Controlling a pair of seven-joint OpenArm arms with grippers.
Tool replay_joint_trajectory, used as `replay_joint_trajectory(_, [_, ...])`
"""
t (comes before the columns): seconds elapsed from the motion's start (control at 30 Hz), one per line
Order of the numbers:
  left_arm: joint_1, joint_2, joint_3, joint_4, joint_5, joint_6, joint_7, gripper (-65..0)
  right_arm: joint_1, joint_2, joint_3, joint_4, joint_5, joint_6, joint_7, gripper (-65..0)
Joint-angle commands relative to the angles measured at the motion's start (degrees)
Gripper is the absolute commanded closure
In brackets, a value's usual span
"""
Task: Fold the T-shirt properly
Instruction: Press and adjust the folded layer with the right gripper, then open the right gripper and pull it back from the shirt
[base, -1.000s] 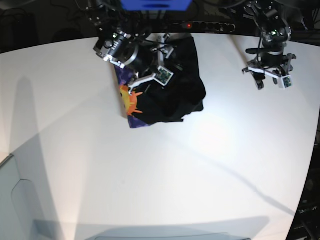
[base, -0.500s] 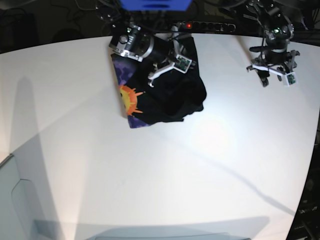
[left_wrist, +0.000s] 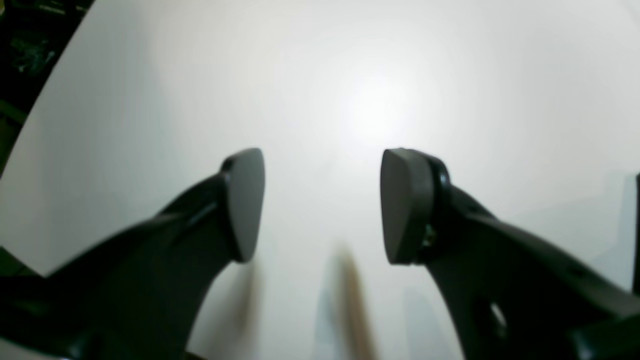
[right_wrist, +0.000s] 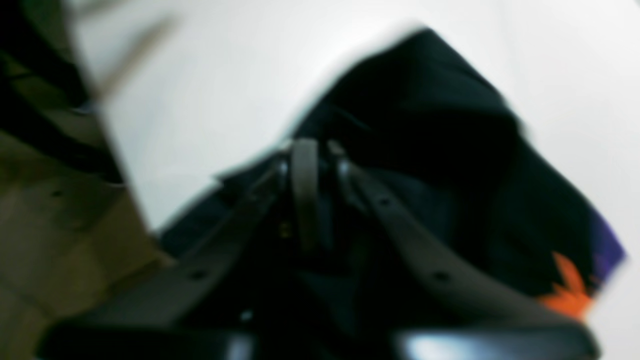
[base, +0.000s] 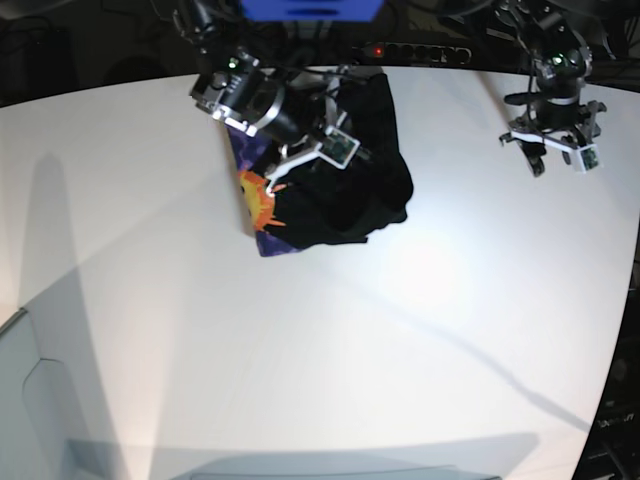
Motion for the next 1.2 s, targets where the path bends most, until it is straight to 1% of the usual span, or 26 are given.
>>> replay_joint_trajectory(0.0, [0.06,-0.48,-0.15,1.06,-0.42,-0.12,-1.17,-35.8,0.90,-0.43,1.09,1.12,1.06,-0.29,1.59,-16.8])
replay_joint_trajectory(0.07, [-0.03,-0.48,-0.15,1.06,-0.42,-0.12,-1.17,-35.8,1.25,-0.43,2.94,1.04,1.06,-0.29,1.59,-25.5])
replay_joint_trajectory(0.1, [-0.03,-0.48,-0.15,1.06,-0.42,-0.12,-1.17,-35.8,1.34,-0.43,3.56,0.95,1.06,-0.29,1.59,-28.5])
replay_joint_trajectory(0.2, [-0.12,-0.48,0.11,0.97,-0.42,-0.12,-1.17,-35.8,2.13,-0.43,4.52,0.68,1.06,-0.29,1.59,-34.3])
replay_joint_trajectory(0.27, [-0.29,-0.40,0.11,0.97,-0.42,-0.12,-1.17,-35.8,2.57,-0.43,4.70,0.07,1.06,-0.29,1.59,-35.2])
replay_joint_trajectory(0.77, [-0.38,-0.22,0.11,0.97,-0.42,-0.12,-1.17,-35.8,3.27,-0.35,4.35,-8.46,1.15,-0.29,1.50,-34.9])
replay_joint_trajectory(0.83, [-0.47,-0.22,0.11,0.97,-0.42,-0.12,-1.17,-35.8,3.54,-0.35,4.35,-8.55,1.15,-0.29,1.50,-32.7])
replay_joint_trajectory(0.87, [-0.47,-0.22,0.11,0.97,-0.42,-0.12,-1.17,-35.8,3.45,-0.35,4.35,-8.28,1.15,-0.29,1.50,-29.7])
replay_joint_trajectory(0.93, [-0.47,-0.22,0.11,0.97,-0.42,-0.12,-1.17,-35.8,3.36,-0.35,4.35,-8.19,1.15,-0.29,1.50,-20.4])
replay_joint_trajectory(1.03, [-0.47,-0.40,0.11,0.97,-0.42,-0.12,-1.17,-35.8,2.57,-0.35,3.29,-8.11,1.15,-0.29,1.76,-2.5])
replay_joint_trajectory(1.07, [-0.56,-0.40,0.11,0.97,-0.42,-0.12,-1.17,-35.8,2.04,-0.35,2.59,-7.93,1.15,-0.29,2.11,0.0])
replay_joint_trajectory(1.17, [-1.61,-0.40,-0.06,0.80,-0.42,-0.12,-1.17,-35.8,0.02,-0.35,-0.40,-5.91,1.15,-0.29,2.11,0.0])
